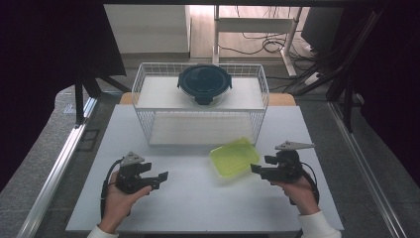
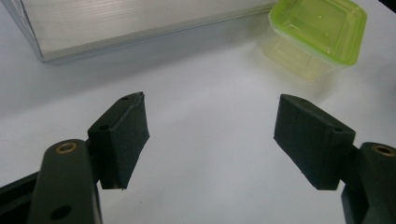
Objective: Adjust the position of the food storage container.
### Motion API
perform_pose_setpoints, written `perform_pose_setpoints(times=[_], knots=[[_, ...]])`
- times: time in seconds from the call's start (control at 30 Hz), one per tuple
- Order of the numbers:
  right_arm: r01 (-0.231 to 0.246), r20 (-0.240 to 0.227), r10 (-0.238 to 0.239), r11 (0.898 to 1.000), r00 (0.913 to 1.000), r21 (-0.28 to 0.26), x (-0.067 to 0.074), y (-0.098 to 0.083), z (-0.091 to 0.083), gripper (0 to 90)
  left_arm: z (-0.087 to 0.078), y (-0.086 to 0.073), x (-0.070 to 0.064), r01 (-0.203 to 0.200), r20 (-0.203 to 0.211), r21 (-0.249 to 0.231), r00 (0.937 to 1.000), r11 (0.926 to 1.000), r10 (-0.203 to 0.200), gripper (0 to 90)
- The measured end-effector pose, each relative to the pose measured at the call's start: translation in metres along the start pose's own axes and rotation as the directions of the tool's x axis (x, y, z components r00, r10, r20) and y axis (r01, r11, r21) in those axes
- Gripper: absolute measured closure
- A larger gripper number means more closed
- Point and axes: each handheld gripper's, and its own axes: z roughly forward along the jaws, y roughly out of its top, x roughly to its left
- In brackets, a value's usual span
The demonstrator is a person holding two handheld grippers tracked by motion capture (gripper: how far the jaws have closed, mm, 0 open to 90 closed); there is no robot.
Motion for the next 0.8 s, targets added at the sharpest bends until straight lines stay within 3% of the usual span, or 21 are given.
perform_pose_setpoints(times=[0.2,0.47,0.63,0.8], knots=[[-0.029,0.023,0.029,1.0,0.9993,-0.003,-0.008,0.006,0.001,37.6,-0.004,0.001,0.003,-0.002,-0.005,-0.006,1.0,1.0,0.002,24.5],[-0.001,0.085,-0.007,0.996,0.9964,0.094,-0.014,0.035,0.008,53.7,-0.007,-0.001,0.006,-0.017,0.009,0.006,0.9998,0.9998,0.017,23.3],[0.02,0.127,-0.042,0.985,0.991,0.171,-0.02,0.056,0.02,67.6,-0.006,-0.003,0.008,-0.013,0.022,0.012,0.9997,0.9998,0.013,23.2],[0.047,0.158,-0.09,0.966,0.9834,0.255,-0.03,0.068,0.04,83.1,-0.004,-0.004,0.008,-0.011,0.028,0.02,0.9996,0.9998,0.01,23.1]])
